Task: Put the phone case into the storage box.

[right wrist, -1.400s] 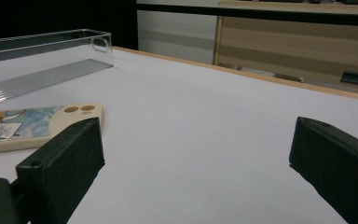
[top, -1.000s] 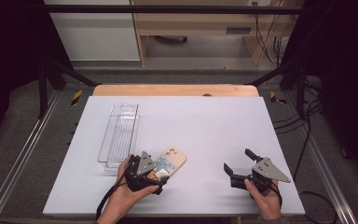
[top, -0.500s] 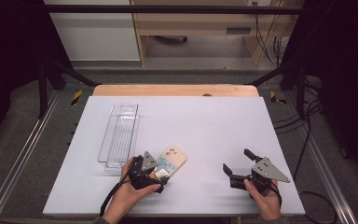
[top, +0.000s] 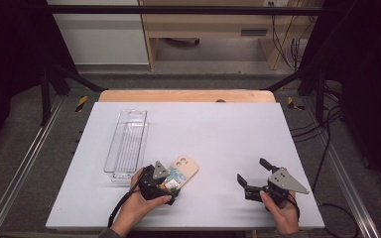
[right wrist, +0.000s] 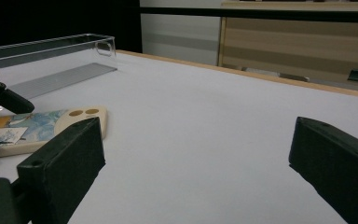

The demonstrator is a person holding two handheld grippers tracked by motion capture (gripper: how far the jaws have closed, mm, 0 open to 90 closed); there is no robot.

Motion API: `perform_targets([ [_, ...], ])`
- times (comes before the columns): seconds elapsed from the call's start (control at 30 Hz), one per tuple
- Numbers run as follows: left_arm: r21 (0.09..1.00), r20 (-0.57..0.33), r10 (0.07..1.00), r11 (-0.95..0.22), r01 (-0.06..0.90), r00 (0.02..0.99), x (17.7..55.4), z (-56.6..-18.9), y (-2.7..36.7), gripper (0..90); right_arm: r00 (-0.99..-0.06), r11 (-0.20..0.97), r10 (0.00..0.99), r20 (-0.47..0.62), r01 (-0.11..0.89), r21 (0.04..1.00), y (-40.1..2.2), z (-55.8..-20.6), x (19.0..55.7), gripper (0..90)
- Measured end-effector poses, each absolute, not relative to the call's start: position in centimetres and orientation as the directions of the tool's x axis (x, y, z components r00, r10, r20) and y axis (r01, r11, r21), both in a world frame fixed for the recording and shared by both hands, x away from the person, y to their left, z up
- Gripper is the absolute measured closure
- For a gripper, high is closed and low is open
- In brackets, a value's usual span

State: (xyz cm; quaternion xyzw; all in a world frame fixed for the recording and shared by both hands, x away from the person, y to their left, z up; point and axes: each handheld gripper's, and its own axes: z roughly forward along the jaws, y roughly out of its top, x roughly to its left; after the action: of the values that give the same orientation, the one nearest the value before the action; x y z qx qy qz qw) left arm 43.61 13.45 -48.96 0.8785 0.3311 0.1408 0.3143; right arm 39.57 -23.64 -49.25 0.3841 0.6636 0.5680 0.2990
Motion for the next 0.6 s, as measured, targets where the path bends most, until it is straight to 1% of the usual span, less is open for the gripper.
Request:
perform_targets([
  [0.6, 0.633, 0.022, 0.683, -0.575, 0.518, 0.731, 43.65, -48.76, 13.43, 10.6, -0.526, 0.06, 0.849, 0.039, 0.17, 0.984, -23.58, -49.22, 39.53, 3.3],
])
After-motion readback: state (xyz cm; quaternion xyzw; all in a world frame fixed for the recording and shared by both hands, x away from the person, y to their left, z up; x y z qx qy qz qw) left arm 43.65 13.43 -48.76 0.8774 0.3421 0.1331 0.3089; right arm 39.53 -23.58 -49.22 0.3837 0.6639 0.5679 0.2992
